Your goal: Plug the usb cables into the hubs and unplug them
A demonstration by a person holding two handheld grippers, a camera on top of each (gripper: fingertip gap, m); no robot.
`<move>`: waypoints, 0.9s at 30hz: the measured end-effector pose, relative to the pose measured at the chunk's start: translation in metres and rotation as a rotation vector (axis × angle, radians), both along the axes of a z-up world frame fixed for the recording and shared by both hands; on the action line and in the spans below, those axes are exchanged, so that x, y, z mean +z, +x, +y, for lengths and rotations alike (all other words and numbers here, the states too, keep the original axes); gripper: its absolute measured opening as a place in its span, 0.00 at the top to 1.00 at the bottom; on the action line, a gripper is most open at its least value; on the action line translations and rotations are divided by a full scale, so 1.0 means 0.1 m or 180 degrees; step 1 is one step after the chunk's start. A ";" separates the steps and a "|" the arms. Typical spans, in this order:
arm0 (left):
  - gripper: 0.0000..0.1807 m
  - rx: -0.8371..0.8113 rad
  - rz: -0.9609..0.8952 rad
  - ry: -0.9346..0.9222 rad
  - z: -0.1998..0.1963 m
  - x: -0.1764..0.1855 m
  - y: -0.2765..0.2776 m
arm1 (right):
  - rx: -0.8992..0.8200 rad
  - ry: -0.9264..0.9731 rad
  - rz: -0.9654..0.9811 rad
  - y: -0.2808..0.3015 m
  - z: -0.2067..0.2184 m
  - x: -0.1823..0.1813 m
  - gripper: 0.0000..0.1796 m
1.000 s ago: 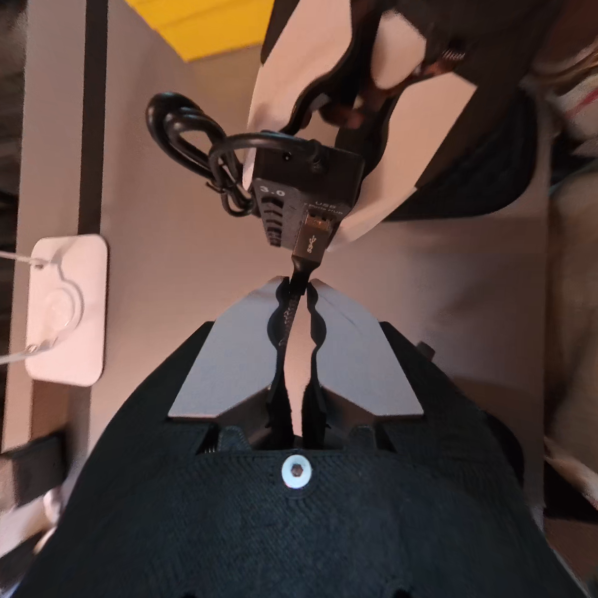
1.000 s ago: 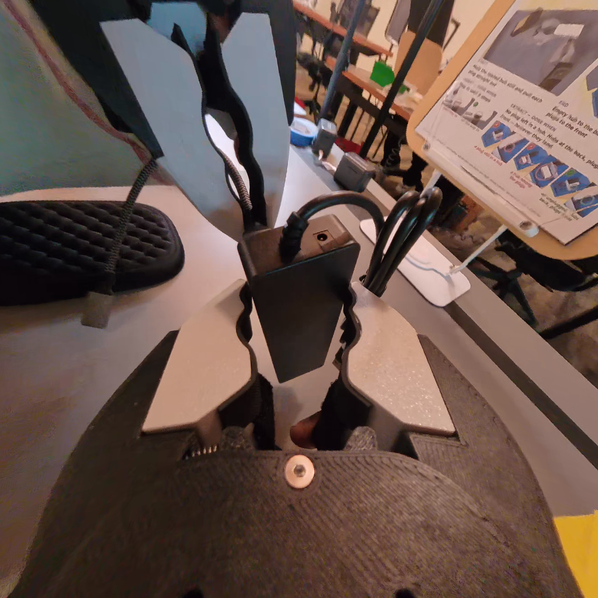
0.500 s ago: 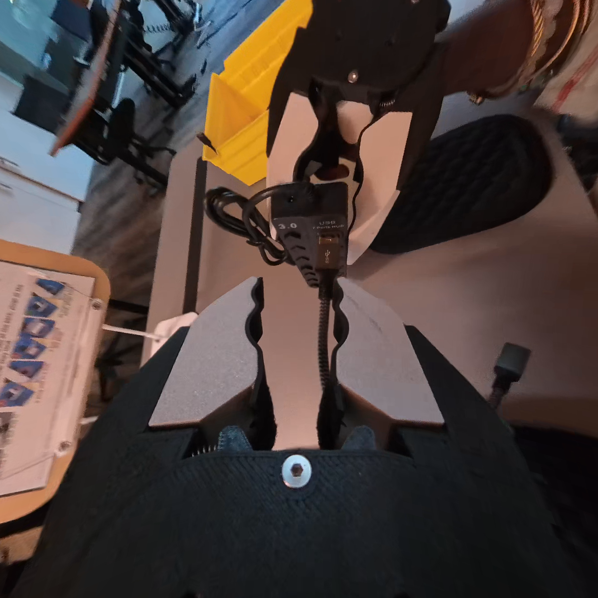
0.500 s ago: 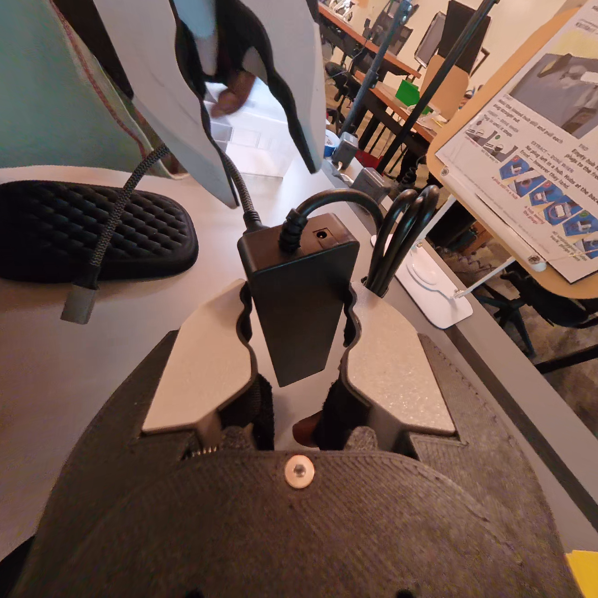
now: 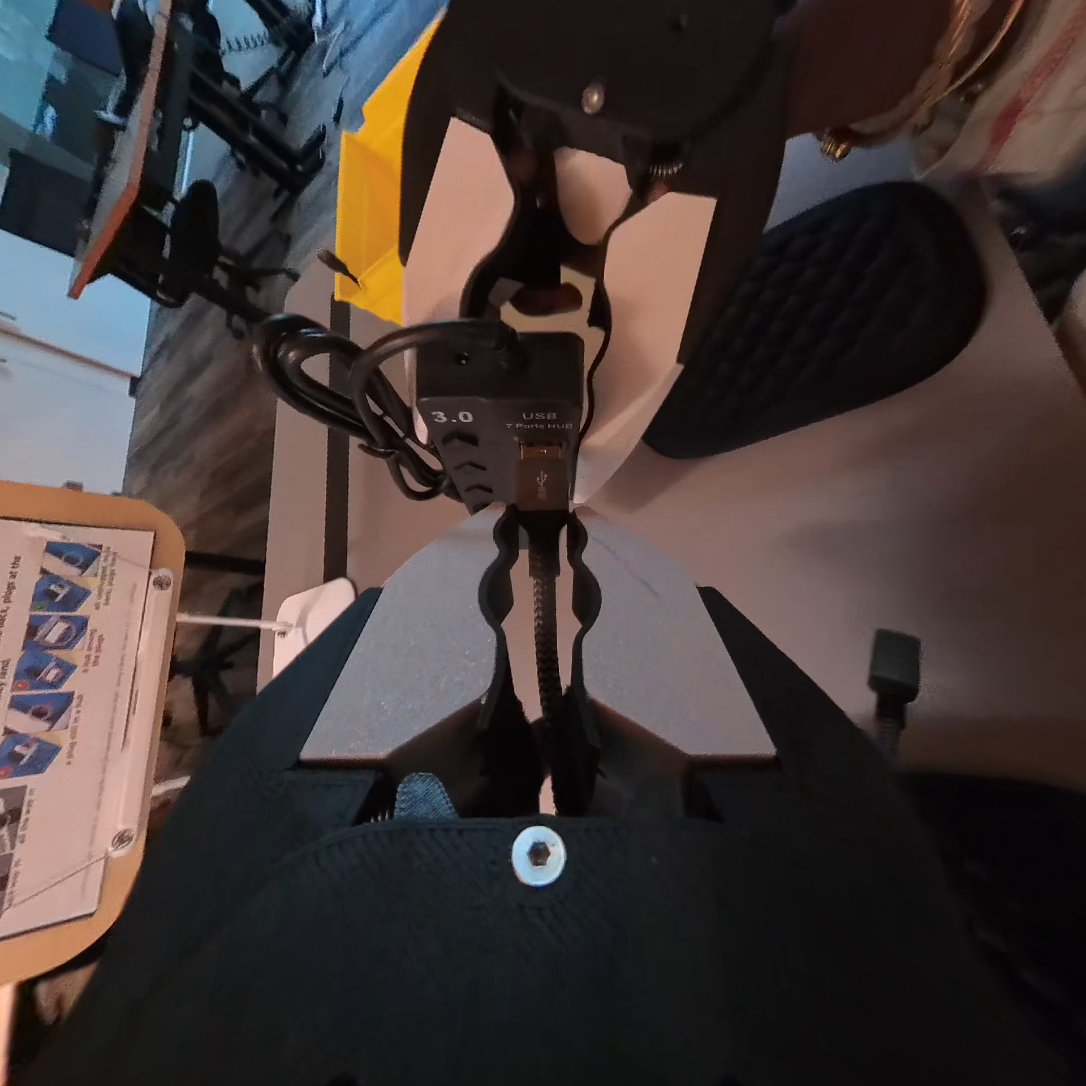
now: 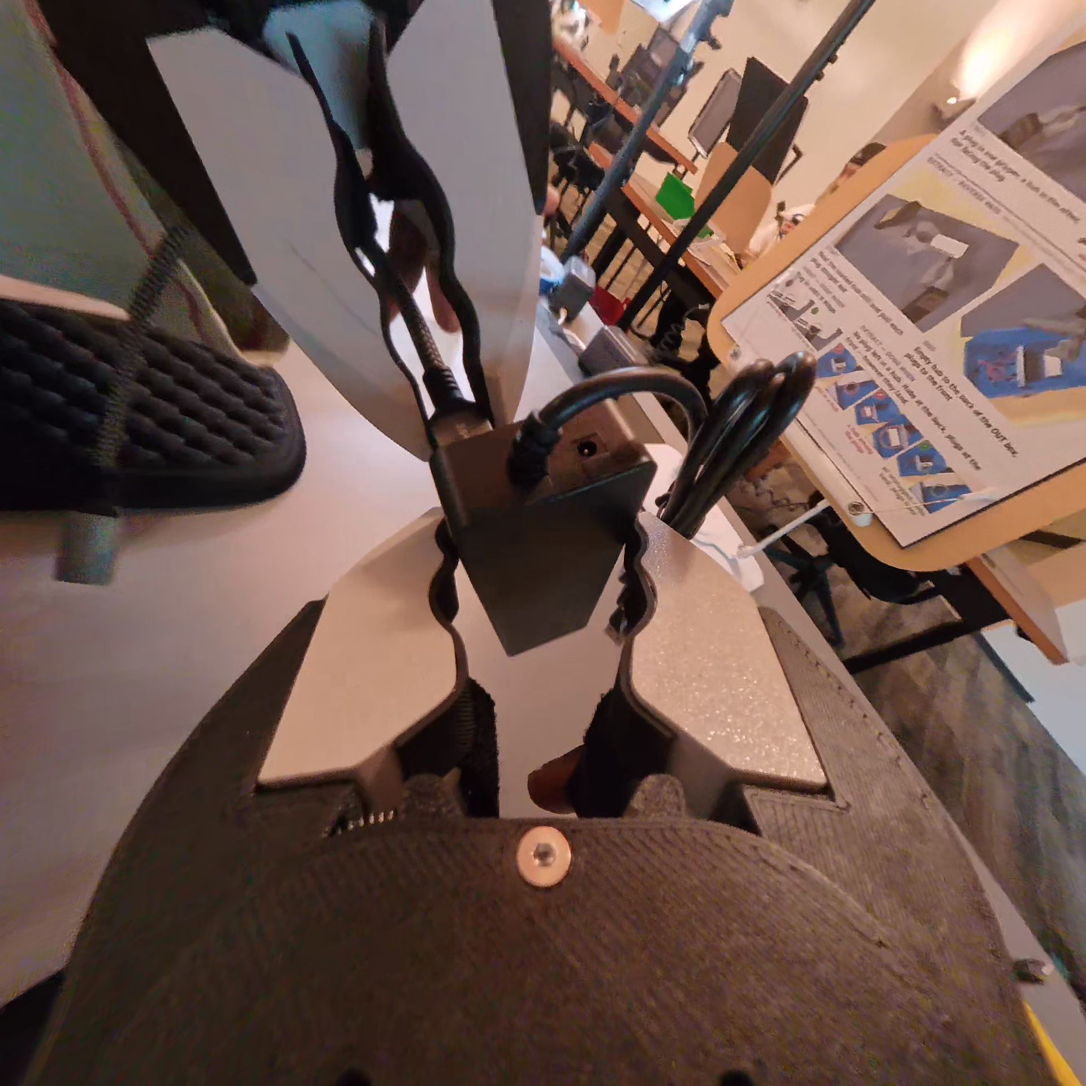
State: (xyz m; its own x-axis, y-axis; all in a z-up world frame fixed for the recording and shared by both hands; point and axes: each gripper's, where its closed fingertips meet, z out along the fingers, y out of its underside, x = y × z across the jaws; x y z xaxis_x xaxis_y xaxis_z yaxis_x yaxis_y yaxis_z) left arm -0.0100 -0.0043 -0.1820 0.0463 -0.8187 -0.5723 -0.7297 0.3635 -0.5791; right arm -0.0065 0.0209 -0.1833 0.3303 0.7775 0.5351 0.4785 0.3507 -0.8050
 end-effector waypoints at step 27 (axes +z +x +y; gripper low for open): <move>0.91 -0.0002 -0.0347 -0.0258 -0.11 -0.11 0.02 | 0.0271 -0.0082 0.0163 -0.11 -0.07 -0.06 0.68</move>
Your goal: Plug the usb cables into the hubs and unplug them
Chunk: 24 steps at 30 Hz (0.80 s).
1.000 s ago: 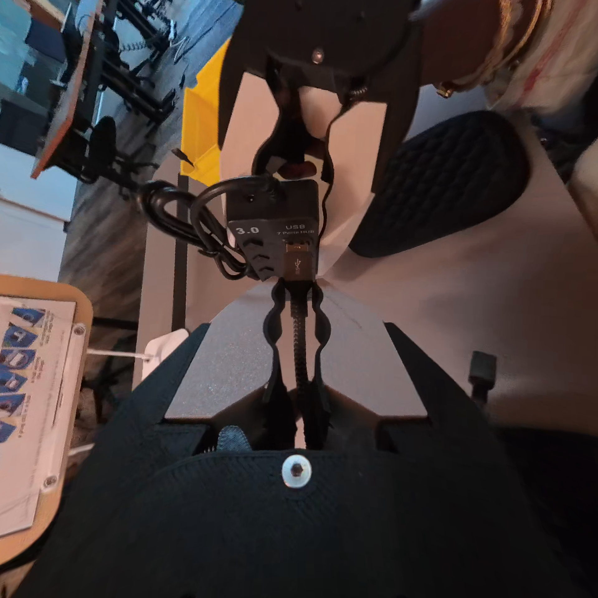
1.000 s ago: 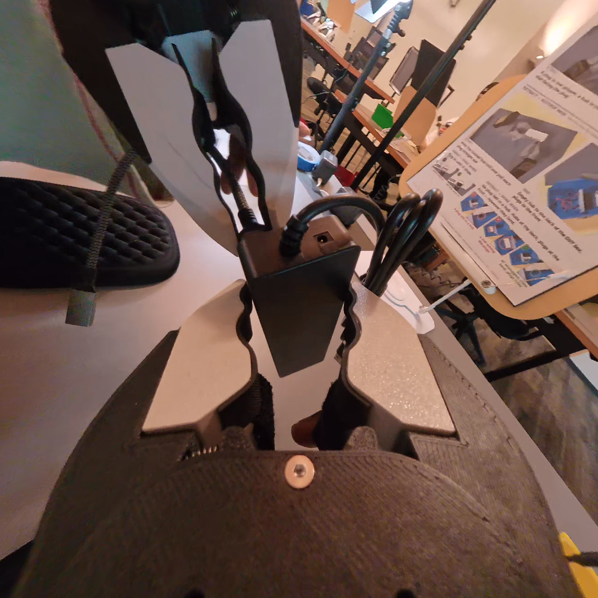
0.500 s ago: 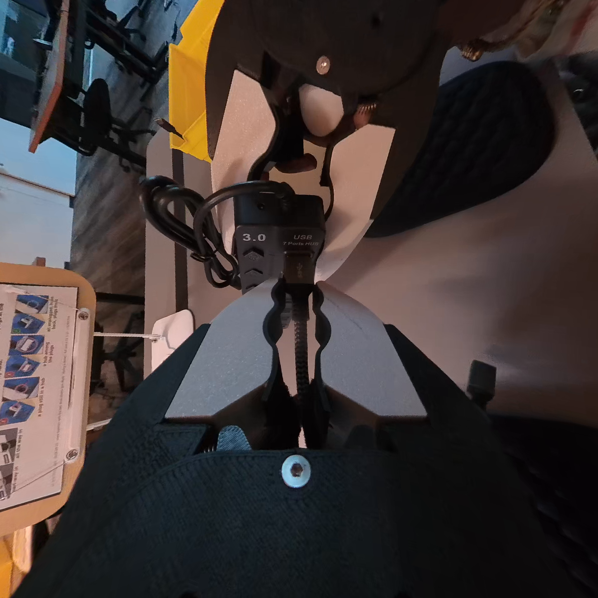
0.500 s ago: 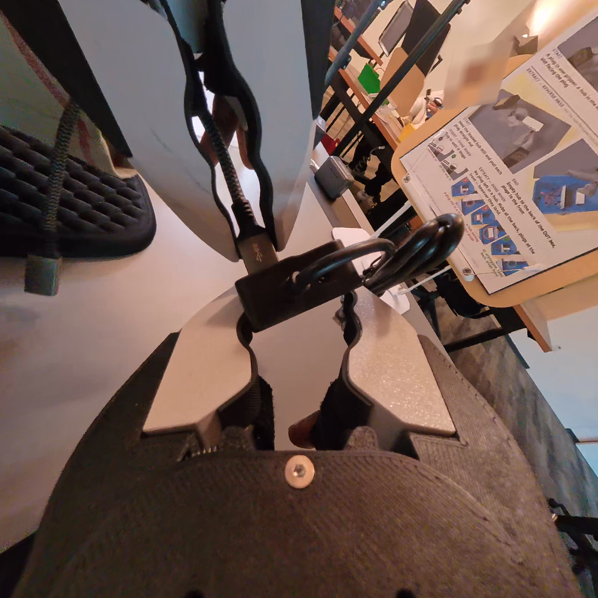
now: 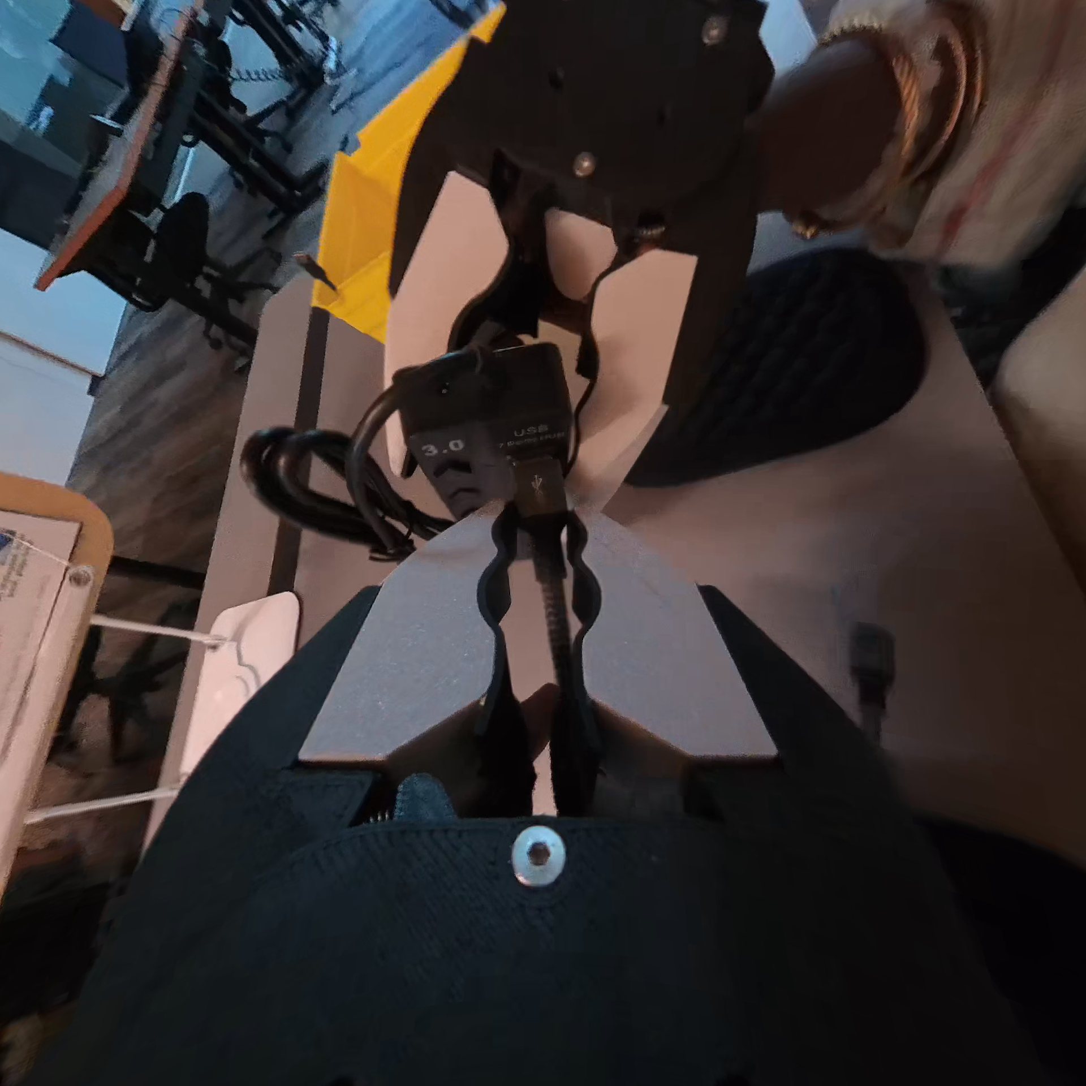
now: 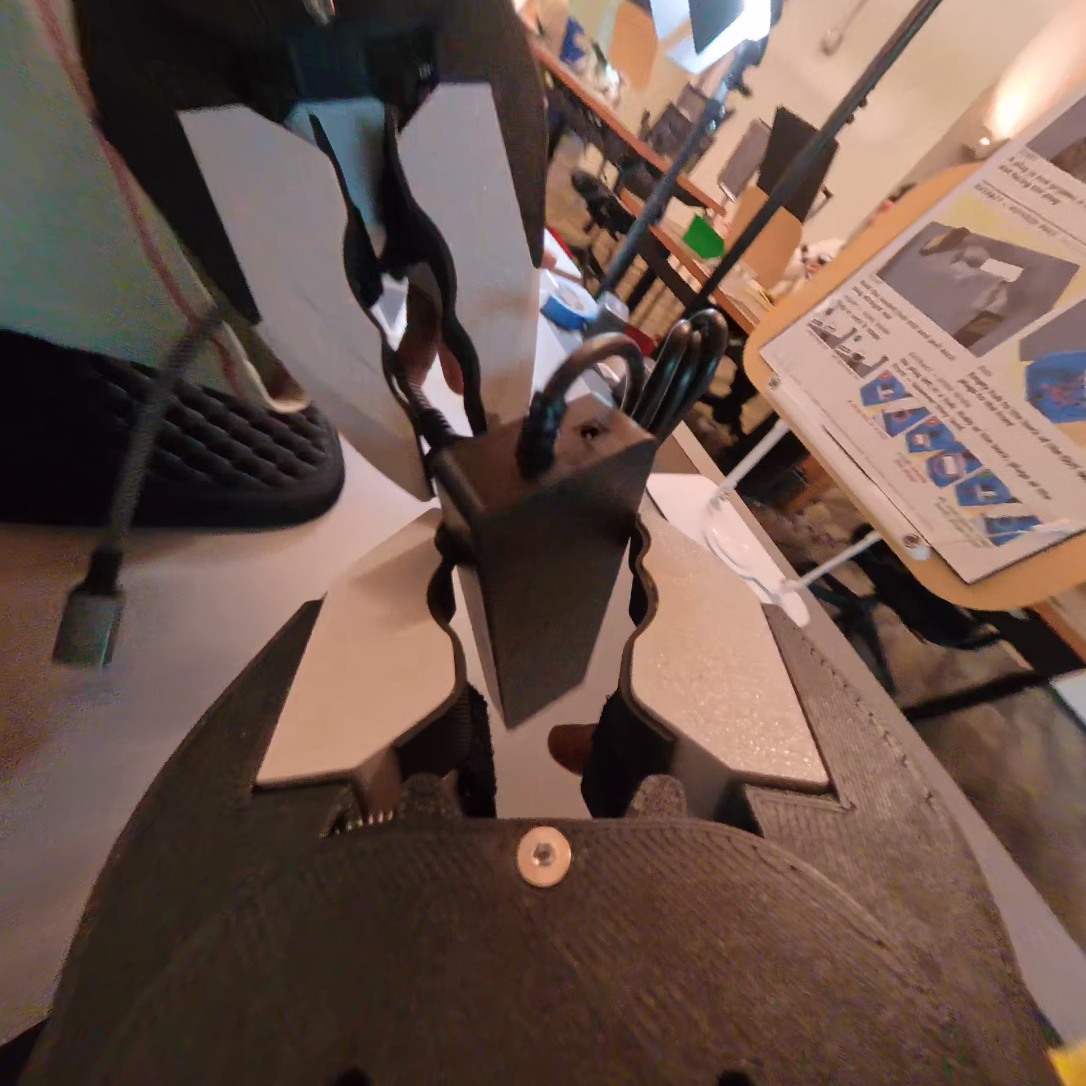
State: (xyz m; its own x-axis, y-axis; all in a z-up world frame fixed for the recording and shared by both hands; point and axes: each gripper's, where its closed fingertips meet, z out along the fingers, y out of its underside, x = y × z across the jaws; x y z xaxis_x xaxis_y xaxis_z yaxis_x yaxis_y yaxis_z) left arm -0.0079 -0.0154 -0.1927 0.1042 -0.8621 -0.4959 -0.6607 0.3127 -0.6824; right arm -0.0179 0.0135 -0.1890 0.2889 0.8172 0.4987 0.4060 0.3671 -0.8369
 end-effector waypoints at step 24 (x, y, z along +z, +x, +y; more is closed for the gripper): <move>0.92 -0.0132 -0.0273 -0.0319 -0.16 0.11 -0.12 | 0.1240 -0.0171 0.0430 -0.10 -0.33 0.26 0.70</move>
